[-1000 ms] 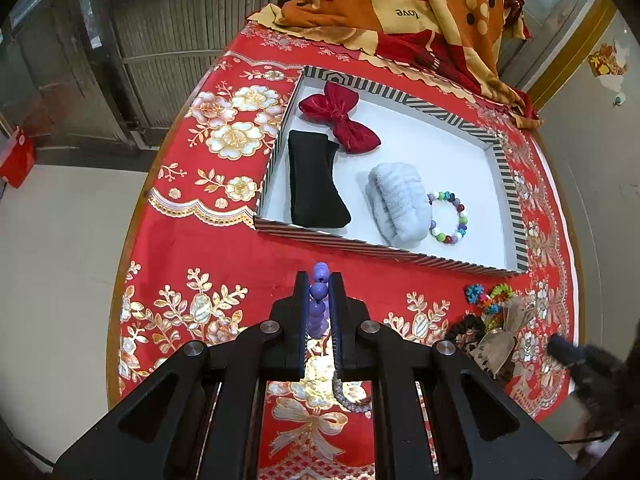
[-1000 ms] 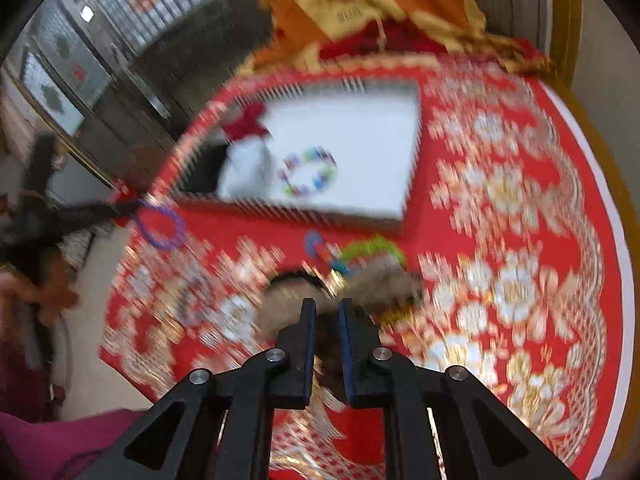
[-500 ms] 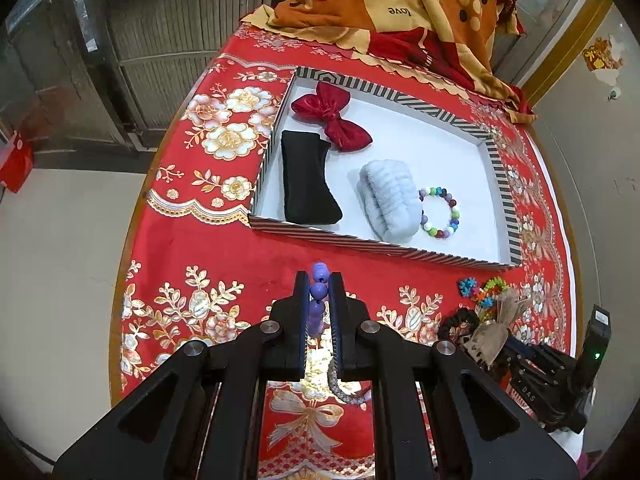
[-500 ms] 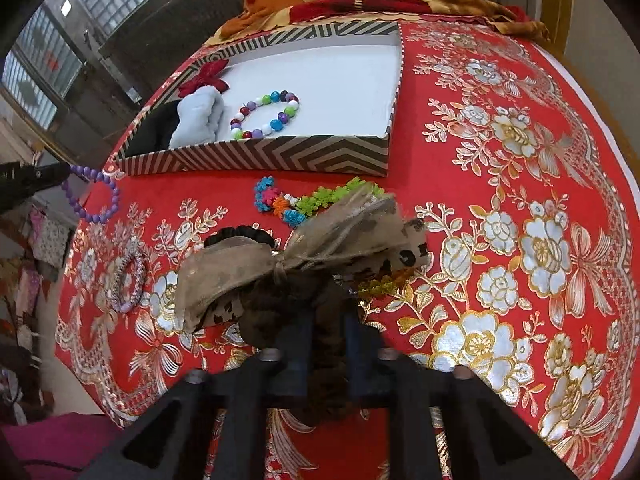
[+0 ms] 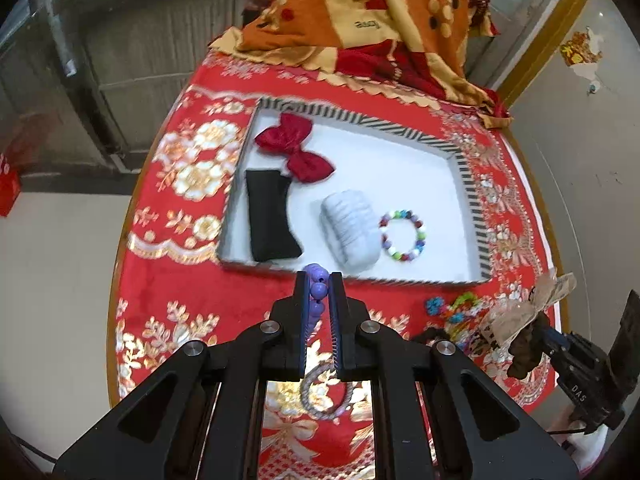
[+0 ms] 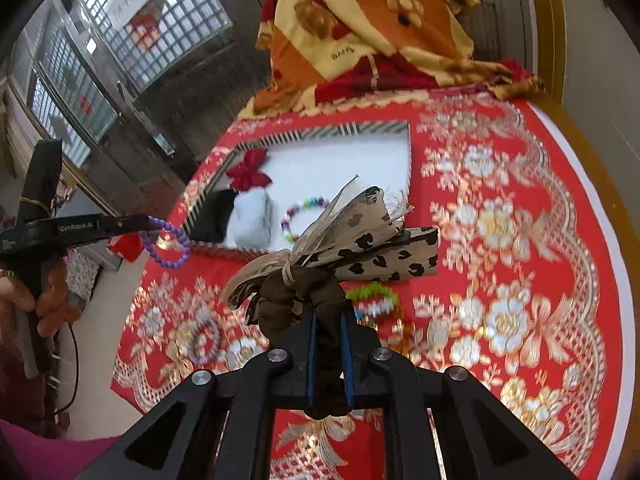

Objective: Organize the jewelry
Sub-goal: 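Grasp the purple bead bracelet with the left gripper while the right gripper grasps the brown leopard-print bow, then carry the purple bracelet and brown bow into the tray and open both grippers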

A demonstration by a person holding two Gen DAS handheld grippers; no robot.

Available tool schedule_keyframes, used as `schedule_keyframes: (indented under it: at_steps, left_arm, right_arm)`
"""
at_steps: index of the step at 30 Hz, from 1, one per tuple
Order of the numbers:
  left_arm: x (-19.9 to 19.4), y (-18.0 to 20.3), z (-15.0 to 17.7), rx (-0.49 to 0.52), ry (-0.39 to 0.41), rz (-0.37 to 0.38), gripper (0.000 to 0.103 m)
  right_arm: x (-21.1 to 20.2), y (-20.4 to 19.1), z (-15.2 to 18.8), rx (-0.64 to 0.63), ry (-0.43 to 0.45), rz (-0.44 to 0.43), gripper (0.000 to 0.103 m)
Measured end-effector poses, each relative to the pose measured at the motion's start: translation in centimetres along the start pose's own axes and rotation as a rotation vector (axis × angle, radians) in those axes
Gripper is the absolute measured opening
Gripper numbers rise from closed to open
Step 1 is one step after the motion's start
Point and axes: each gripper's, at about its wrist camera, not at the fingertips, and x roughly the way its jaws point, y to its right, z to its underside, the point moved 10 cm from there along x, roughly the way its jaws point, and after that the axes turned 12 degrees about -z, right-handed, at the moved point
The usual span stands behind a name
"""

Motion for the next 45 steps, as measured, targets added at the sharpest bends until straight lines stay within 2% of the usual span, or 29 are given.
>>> schedule_keyframes:
  at_steps: [12, 20, 24, 31, 39, 43, 44, 45]
  left_arm:
    - [0.4, 4.5, -5.7, 0.077, 0.059, 0.010, 0.008]
    - [4.2, 8.0, -9.5, 0.120, 0.045, 0.010, 0.008]
    - [7.5, 8.8, -11.2, 0.117, 0.002, 0.012, 0.008]
    - [12.7, 7.5, -13.1, 0.085, -0.064, -0.029, 0.008]
    - [16.5, 3.7, -12.8, 0.030, -0.123, -0.105, 0.008]
    - [17.0, 3.1, -12.4, 0.028, -0.127, -0.113, 0.008]
    - [17.0, 3.1, -12.3, 0.032, -0.122, -0.117, 0.008]
    - [17.0, 3.1, -12.3, 0.034, -0.120, -0.120, 0.008]
  right_arm:
    - [1.9, 1.0, -6.3, 0.011, 0.047, 0.027, 0.010]
    - [5.9, 3.0, -9.7, 0.043, 0.014, 0.060, 0.010]
    - [8.1, 4.1, -11.1, 0.076, 0.002, 0.060, 0.010]
    - [12.6, 5.7, -13.1, 0.137, -0.035, 0.042, 0.010]
    - [17.7, 8.0, -14.0, 0.217, -0.099, 0.052, 0.010]
    - [19.0, 8.8, -13.6, 0.216, -0.139, 0.067, 0.017]
    - [18.9, 8.9, -13.5, 0.215, -0.138, 0.068, 0.021]
    - [18.8, 9.0, -13.6, 0.214, -0.135, 0.068, 0.030]
